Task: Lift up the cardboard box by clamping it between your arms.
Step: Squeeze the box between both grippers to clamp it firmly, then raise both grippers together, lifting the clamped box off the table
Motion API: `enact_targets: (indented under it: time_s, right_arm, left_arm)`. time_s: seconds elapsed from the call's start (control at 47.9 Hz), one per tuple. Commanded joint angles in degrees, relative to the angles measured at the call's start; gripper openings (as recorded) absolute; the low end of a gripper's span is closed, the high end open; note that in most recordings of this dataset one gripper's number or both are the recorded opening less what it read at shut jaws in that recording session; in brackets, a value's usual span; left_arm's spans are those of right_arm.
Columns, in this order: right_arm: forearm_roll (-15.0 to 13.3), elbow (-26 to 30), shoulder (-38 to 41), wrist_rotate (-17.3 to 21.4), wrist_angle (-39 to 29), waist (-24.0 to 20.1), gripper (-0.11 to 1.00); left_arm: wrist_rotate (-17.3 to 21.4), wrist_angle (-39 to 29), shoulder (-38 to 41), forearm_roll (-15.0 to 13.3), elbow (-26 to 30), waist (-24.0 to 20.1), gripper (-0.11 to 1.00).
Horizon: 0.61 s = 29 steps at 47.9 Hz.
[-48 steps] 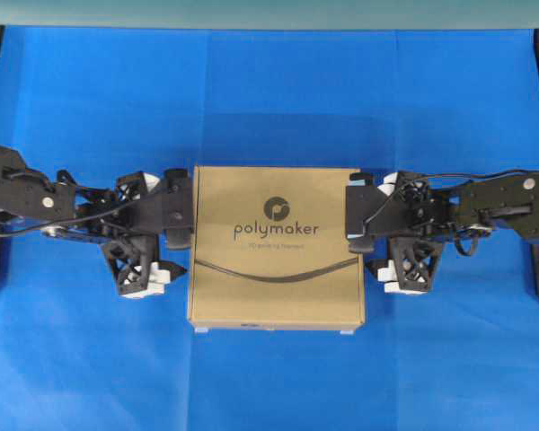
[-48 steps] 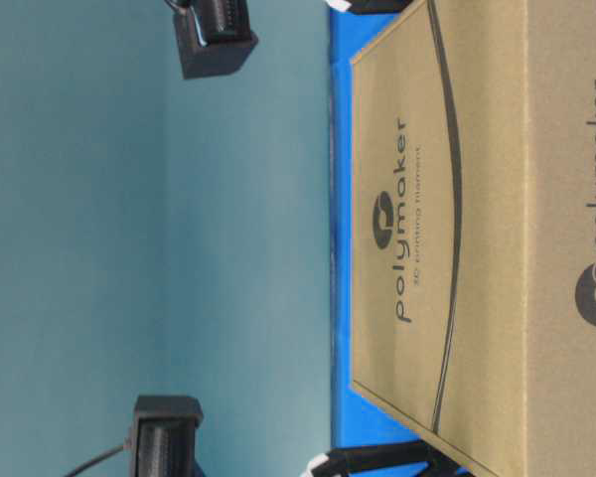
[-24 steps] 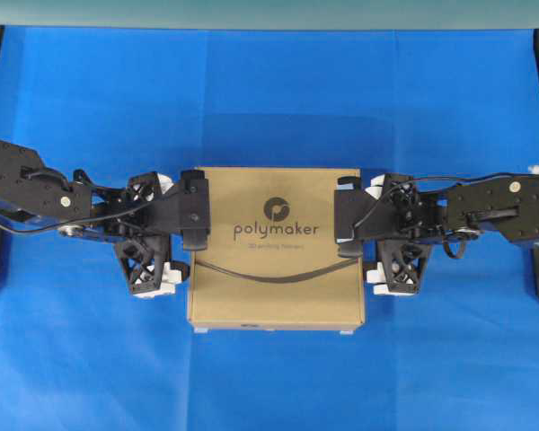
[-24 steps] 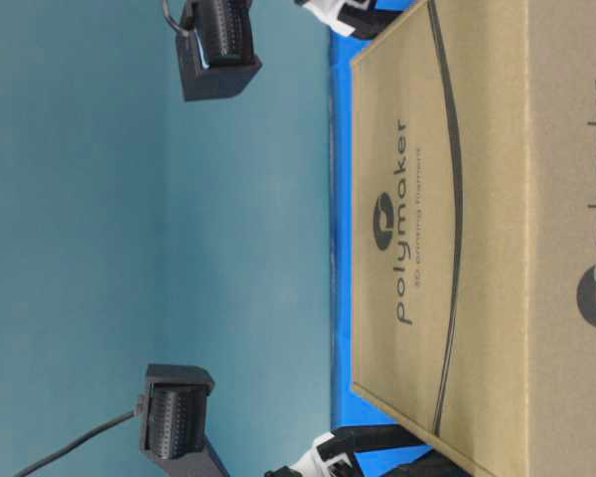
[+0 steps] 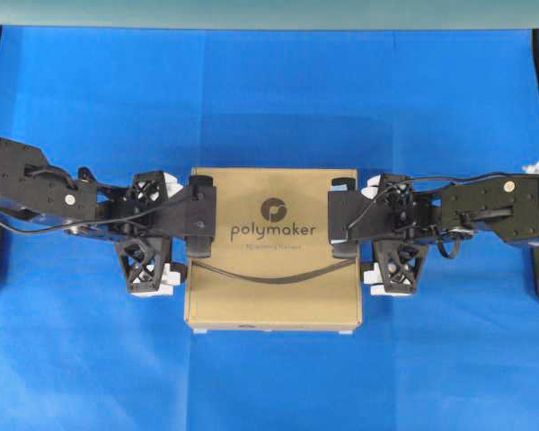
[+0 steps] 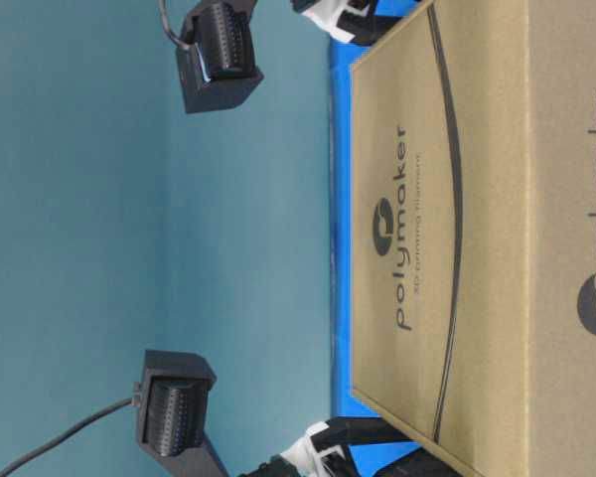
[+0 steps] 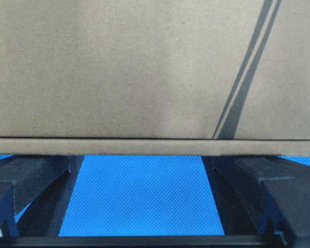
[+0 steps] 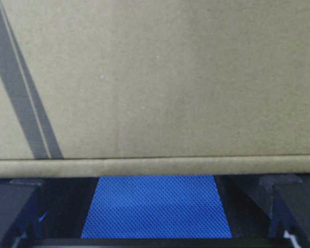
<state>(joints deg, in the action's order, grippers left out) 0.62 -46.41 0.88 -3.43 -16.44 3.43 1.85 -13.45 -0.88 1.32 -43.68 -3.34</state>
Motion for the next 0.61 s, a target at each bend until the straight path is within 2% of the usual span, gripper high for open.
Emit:
enact_targets:
  time_s: [0.0,0.23,0.585]
  right_arm:
    - [0.4,3.1,-2.9,0.8,-0.7,-0.4,0.99]
    - [0.6,6.8,-6.9,0.8,-8.4,-0.5,0.99]
    - [0.6,14.6,-13.5,1.0,-23.4,-0.5,0.99]
  left_arm:
    - [-0.3,-0.5,-2.4,0.0,2.8,-0.4,0.85]
    - [-0.3,-8.0,-6.3,0.0,5.8,-1.0,0.85]
    - [-0.3,-21.3,-12.6,0.0,14.2,-1.3,0.84]
